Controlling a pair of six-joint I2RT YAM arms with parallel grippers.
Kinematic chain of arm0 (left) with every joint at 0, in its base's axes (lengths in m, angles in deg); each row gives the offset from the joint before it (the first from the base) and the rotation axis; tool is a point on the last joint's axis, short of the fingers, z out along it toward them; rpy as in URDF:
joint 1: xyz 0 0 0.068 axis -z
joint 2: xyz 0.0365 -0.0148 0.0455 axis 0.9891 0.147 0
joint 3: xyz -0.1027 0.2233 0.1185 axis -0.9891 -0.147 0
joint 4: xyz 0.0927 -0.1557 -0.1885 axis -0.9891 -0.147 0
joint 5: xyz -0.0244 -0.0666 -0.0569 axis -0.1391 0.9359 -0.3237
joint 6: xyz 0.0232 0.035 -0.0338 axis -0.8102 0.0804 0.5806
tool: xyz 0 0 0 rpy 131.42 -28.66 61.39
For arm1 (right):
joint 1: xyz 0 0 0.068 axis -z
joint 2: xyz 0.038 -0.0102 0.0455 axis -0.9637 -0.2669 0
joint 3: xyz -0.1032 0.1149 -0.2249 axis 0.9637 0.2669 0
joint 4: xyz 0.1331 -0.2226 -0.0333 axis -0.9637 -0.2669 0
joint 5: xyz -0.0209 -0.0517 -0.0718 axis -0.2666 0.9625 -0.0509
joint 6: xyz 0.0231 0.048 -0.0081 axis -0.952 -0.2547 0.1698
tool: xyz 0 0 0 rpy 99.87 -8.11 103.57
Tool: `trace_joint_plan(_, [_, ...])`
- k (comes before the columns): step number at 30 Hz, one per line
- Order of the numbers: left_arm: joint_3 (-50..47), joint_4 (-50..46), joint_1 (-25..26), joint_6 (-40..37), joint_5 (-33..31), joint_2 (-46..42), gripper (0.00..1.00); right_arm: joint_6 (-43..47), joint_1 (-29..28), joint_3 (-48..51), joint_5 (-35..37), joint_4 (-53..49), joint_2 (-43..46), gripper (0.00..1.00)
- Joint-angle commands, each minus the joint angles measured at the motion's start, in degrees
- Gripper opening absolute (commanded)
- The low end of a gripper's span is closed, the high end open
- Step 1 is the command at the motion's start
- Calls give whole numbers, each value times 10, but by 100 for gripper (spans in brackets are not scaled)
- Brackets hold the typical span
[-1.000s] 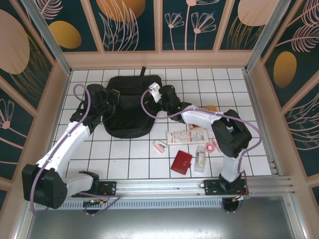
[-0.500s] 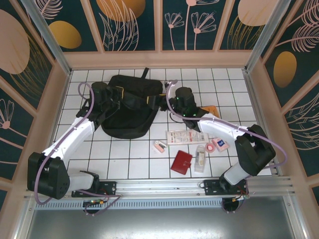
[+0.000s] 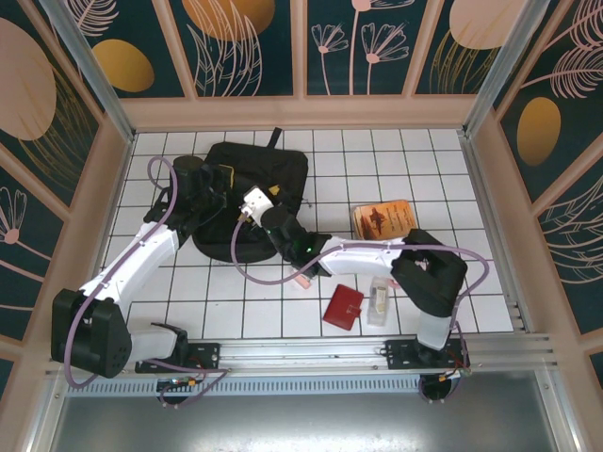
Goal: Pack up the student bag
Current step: Open the student bag at the center of the table.
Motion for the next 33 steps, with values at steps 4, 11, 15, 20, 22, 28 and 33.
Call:
trace_joint_plan(4, [19,4,5,21,18,-10,0,154,0,9,88,203,-60,95])
trace_joint_plan(11, [36,-3,5,27,15,-19,0,271,5,-33,137,332,-158,84])
trace_joint_plan(15, [33,-7,4,29,14,-23,0,293,5,-33,147,387,-167,50])
trace_joint_plan(20, [36,-7,4,20,12,-23,0,265,2,-19,130,370,-141,0])
trace_joint_plan(22, [44,-12,3,0,10,-24,15,246,4,-5,115,360,-121,0])
trace_joint_plan(28, [146,-134,3,-258,-75,-37,69,107,47,51,-42,186,1,0])
trace_joint_plan(33, [206,-198,4,-504,-163,-55,70,17,140,84,-314,60,96,0])
